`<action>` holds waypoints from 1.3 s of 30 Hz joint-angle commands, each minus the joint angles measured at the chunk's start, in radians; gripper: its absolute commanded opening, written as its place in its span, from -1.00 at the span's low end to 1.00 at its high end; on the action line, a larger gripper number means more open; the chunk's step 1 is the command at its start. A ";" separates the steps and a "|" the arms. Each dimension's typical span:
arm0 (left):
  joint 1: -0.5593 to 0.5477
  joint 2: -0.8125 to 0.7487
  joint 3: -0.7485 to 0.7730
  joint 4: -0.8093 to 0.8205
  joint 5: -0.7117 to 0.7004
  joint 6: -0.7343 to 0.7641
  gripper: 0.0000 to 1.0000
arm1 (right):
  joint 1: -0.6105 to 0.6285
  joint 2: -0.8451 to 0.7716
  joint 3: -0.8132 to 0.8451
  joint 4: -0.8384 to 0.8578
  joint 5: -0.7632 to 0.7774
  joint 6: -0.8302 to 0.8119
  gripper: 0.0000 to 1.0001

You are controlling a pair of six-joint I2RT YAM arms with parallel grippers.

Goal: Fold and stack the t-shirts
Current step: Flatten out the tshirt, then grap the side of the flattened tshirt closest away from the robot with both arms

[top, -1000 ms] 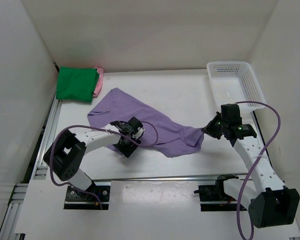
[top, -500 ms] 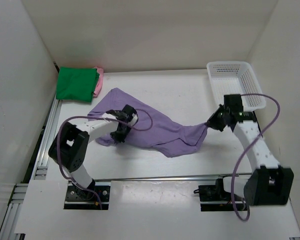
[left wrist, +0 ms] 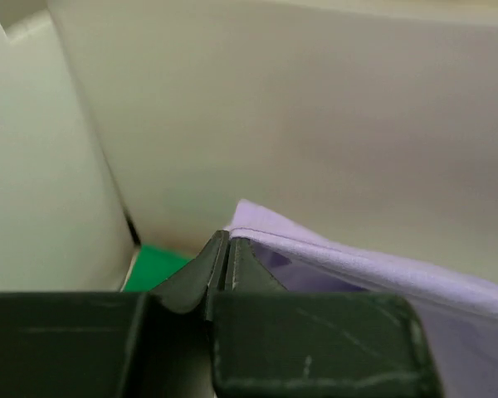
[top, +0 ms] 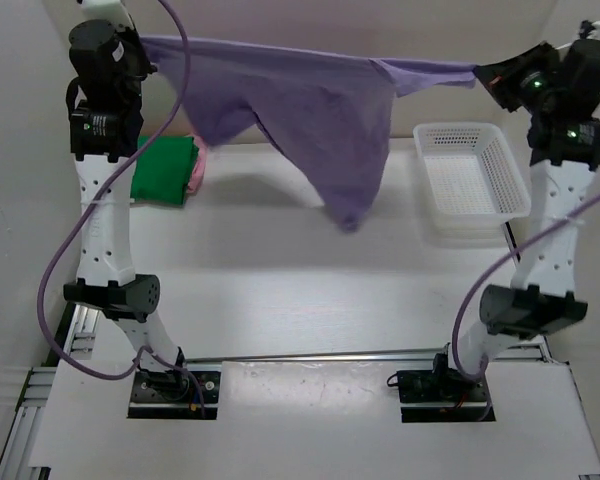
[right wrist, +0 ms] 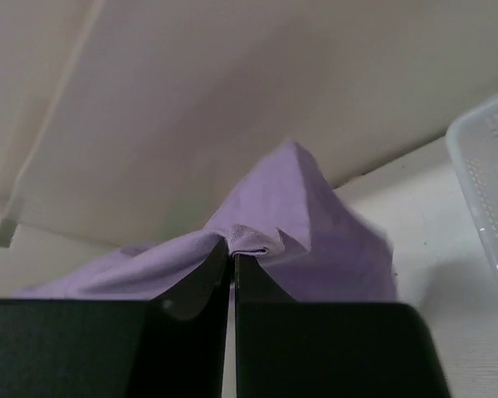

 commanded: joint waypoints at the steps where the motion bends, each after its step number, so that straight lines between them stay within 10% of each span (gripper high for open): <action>1: -0.003 0.016 0.009 -0.029 -0.055 0.004 -0.79 | -0.013 -0.148 -0.107 0.151 -0.044 0.022 -1.00; 7: 0.019 -0.140 -0.261 -0.009 0.012 0.004 -0.79 | -0.013 -0.359 -0.453 0.094 -0.079 -0.100 -1.00; 17: -0.027 -0.639 -1.238 -0.009 0.033 0.004 -0.79 | 0.075 -1.038 -1.308 -0.110 0.111 -0.181 -1.00; 23: -0.038 -0.869 -1.746 -0.128 0.006 0.004 -0.79 | 0.252 -1.309 -1.826 -0.171 0.025 0.061 -1.00; 39: 0.061 -0.890 -1.829 -0.184 0.060 0.004 -0.79 | 0.350 -1.124 -1.650 -0.314 0.230 0.000 -1.00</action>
